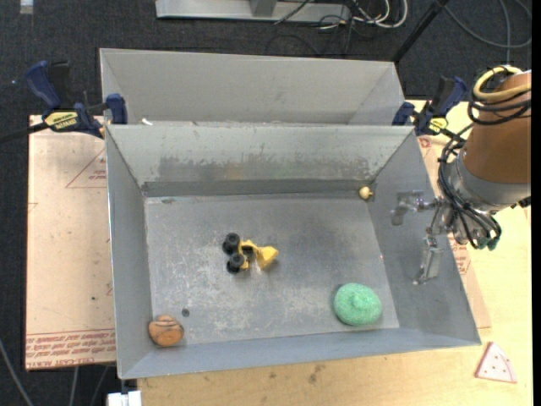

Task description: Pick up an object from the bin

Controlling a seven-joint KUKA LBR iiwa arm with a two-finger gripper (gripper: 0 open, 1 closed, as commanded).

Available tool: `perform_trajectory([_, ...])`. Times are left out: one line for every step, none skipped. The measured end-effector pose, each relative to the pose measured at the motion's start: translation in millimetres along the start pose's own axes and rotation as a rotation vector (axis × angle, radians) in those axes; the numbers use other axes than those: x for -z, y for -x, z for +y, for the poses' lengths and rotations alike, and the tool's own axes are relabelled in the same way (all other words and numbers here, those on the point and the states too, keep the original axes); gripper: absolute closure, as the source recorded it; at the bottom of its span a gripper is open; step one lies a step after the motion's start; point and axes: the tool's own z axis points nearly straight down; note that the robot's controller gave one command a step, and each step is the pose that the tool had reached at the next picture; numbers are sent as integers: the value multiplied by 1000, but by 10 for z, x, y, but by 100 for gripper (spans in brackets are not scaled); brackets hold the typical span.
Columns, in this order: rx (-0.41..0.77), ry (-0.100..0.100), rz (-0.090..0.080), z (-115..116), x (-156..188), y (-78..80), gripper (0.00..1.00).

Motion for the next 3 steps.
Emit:
perform_trajectory([3, -1, -8, 7, 46, 14, 0])
perform_trajectory([56, -4, -15, 96, -300, -72, 0])
perform_trajectory([152, -3, -12, 122, -900, -231, 0])
